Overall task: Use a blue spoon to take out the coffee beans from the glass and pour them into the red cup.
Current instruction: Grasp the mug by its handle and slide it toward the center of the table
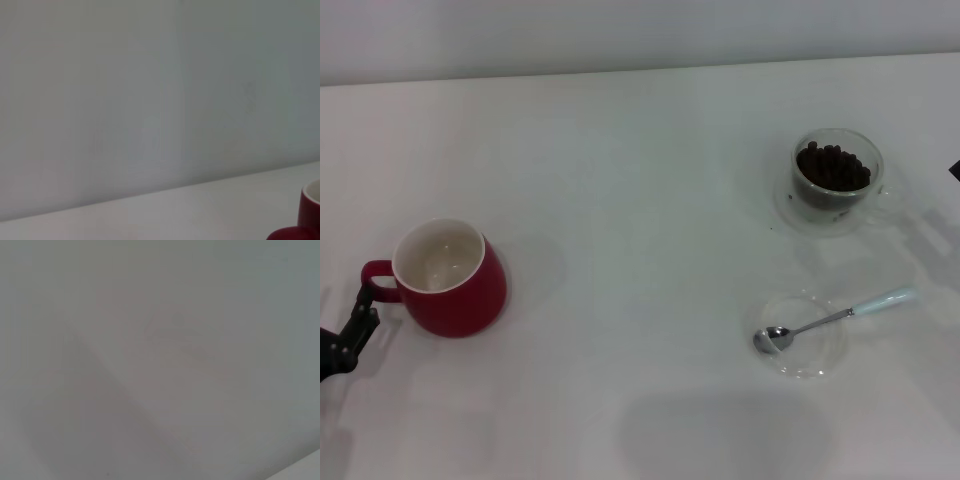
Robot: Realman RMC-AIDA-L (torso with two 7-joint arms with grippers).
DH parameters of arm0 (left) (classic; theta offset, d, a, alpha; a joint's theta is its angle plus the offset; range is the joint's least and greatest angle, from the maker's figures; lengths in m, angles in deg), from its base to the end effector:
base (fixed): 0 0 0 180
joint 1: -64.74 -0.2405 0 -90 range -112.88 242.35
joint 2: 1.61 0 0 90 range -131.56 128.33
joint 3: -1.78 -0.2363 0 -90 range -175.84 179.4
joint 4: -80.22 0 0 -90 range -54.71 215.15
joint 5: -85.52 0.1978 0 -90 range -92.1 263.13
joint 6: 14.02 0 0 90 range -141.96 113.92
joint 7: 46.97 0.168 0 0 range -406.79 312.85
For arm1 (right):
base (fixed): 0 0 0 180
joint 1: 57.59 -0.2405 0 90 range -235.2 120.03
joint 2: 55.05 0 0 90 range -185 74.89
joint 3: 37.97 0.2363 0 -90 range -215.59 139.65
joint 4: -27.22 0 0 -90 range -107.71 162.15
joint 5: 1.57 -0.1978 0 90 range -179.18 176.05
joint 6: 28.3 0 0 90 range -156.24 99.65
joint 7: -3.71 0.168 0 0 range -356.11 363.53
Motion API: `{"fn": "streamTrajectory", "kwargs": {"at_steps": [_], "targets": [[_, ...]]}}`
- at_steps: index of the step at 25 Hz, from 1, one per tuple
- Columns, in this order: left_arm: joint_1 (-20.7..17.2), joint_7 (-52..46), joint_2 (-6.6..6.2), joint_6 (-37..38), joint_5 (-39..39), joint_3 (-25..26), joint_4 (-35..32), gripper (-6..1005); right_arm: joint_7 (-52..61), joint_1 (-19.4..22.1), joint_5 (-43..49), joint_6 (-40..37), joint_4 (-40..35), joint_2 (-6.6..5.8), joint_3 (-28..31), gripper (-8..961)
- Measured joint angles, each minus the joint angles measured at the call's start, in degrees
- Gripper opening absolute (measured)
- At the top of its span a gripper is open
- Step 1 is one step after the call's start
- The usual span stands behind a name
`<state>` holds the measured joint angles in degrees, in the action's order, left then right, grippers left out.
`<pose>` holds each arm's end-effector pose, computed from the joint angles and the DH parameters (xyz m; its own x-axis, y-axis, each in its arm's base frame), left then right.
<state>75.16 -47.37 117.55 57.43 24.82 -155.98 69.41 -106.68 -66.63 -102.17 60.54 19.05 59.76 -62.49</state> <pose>-0.3410 0.2410 -0.0418 0.8041 0.1046 0.5852 0.5915 -0.2379 -0.7704 0.3529 0.2331 0.0463 0.1052 -0.1938 -0.9754 -0.9606 -0.2736 -0.0492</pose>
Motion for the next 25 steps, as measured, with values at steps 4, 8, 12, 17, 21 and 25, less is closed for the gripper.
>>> {"fn": "streamTrajectory", "kwargs": {"at_steps": [4, 8, 12, 17, 21, 25], "targets": [[0.2, 0.26, 0.0, -0.39, 0.11, -0.01, 0.0, 820, -0.1, -0.01, 0.03, 0.0, 0.41, 0.04, 0.0, 662], [0.96, 0.86, 0.03, -0.94, 0.15, 0.0, 0.23, 819, -0.16, -0.18, 0.06, -0.07, 0.64, 0.07, -0.01, 662], [2.09, 0.93, 0.14, -1.46, 0.14, 0.0, 0.76, 821, -0.6, -0.65, 0.07, -0.06, 1.54, 0.14, -0.01, 661], [3.12, 1.0, 0.18, -2.29, 0.15, -1.2, 0.7, 819, -1.12, -0.91, 0.07, -0.16, 2.36, 0.23, -0.39, 661], [3.24, 1.01, 0.15, -2.38, 0.15, -1.95, 0.7, 818, -1.14, -1.1, 0.06, -0.14, 2.73, 0.24, -0.46, 661], [3.27, 1.08, 0.18, -1.97, 0.35, -4.0, 0.61, 814, -1.17, -1.29, 0.06, -0.46, 2.91, 0.24, -0.62, 661]]}}
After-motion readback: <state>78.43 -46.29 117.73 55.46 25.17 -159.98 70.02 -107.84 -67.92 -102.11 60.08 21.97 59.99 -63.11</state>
